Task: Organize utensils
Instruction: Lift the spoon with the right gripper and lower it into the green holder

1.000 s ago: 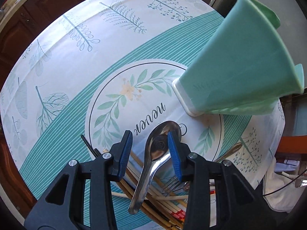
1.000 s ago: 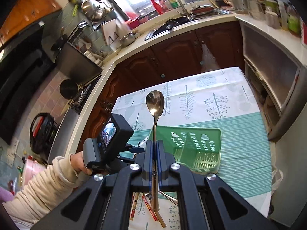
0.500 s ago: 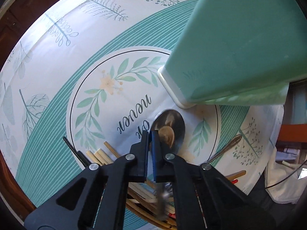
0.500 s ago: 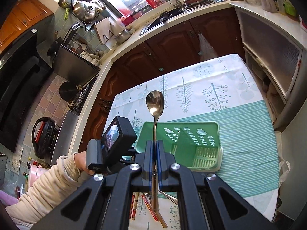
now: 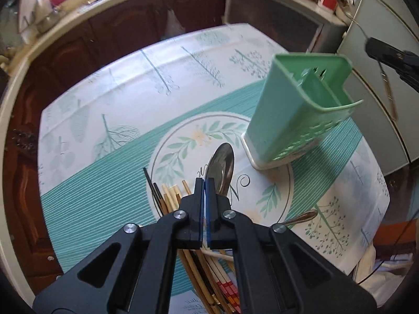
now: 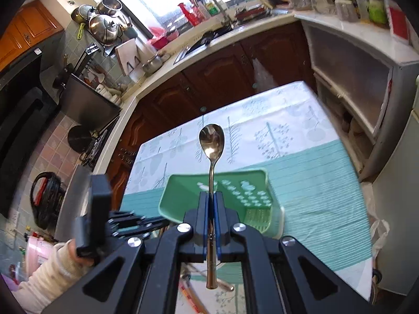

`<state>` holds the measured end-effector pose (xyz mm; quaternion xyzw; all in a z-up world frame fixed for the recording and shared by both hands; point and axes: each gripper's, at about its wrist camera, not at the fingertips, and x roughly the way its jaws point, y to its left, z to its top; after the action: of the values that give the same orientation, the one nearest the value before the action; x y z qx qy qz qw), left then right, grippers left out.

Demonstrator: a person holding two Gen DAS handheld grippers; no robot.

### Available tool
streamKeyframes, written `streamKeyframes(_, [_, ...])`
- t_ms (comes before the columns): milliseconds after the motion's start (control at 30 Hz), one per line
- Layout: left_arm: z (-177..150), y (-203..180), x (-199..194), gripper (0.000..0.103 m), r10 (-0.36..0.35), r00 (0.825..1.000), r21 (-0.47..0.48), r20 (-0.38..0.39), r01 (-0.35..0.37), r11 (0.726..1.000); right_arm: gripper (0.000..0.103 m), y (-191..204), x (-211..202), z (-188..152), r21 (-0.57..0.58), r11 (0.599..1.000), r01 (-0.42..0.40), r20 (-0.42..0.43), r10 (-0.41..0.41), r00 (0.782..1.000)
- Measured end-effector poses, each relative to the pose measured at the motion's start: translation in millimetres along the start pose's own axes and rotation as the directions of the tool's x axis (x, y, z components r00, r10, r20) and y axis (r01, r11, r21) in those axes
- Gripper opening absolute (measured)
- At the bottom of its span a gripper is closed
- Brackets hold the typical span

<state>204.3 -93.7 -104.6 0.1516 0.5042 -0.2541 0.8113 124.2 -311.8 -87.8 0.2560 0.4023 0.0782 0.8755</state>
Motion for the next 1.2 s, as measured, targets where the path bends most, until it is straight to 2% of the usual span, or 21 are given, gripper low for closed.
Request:
streamKeyframes(100, [0.8, 1.9, -40.6, 0.000, 0.003, 0.996, -0.034, 0.092, 0.000, 0.999, 0.004, 8.1, -8.8, -2.5, -0.060, 0.996, 0.067, 0.135, -0.058, 0.989])
streamKeyframes(200, [-2.6, 3.2, -81.8, 0.000, -0.004, 0.985, -0.080, 0.171, 0.018, 0.997, 0.004, 17.3, -14.1, -5.4, -0.121, 0.985, 0.120, 0.280, -0.082, 0.956])
streamKeyframes(267, [-0.9, 3.5, -106.3, 0.000, -0.013, 0.973, -0.111, 0.230, 0.040, 0.993, 0.004, 19.4, -11.1, -7.2, -0.151, 0.978, 0.143, 0.343, -0.084, 0.936])
streamKeyframes(367, [3.4, -0.1, -138.9, 0.000, -0.012, 0.950, -0.134, 0.312, 0.057, 0.989, 0.004, 17.9, 2.7, -11.8, -0.190, 0.966, 0.173, 0.389, -0.088, 0.917])
streamKeyframes(500, [22.2, -12.2, -183.2, 0.000, 0.006, 0.900, -0.149, 0.437, 0.066, 0.987, 0.004, 9.6, 16.9, -24.4, -0.240, 0.955, 0.176, 0.427, -0.059, 0.902])
streamKeyframes(567, [33.0, -22.8, -196.6, 0.000, 0.017, 0.881, -0.155, 0.473, 0.064, 0.986, 0.004, 5.2, 20.2, -32.2, -0.258, 0.950, 0.178, 0.455, -0.043, 0.889])
streamKeyframes(733, [66.3, -51.9, -181.8, 0.000, 0.028, 0.858, -0.166, 0.512, 0.067, 0.984, 0.004, -9.4, 22.8, -42.2, -0.247, 0.960, 0.135, 0.519, 0.013, 0.855])
streamKeyframes(800, [77.3, -63.6, -167.1, 0.000, 0.044, 0.843, -0.168, 0.536, 0.055, 0.984, 0.004, -10.6, 23.8, -43.6, -0.249, 0.959, 0.137, 0.534, 0.018, 0.846])
streamKeyframes(967, [92.9, -85.5, -122.1, 0.000, 0.057, 0.815, -0.158, 0.576, 0.042, 0.987, 0.004, -12.3, 30.2, -50.4, -0.276, 0.951, 0.141, 0.532, 0.028, 0.846])
streamKeyframes(1100, [93.7, -100.8, -92.6, 0.000, 0.064, 0.783, -0.130, 0.618, 0.022, 0.991, 0.004, -21.3, 28.6, -52.6, -0.234, 0.967, 0.105, 0.538, 0.039, 0.842])
streamKeyframes(1200, [90.9, -107.9, -70.5, 0.000, 0.060, 0.777, -0.110, 0.627, 0.012, 0.994, 0.004, -25.6, 23.5, -52.4, -0.214, 0.974, 0.071, 0.545, 0.059, 0.836])
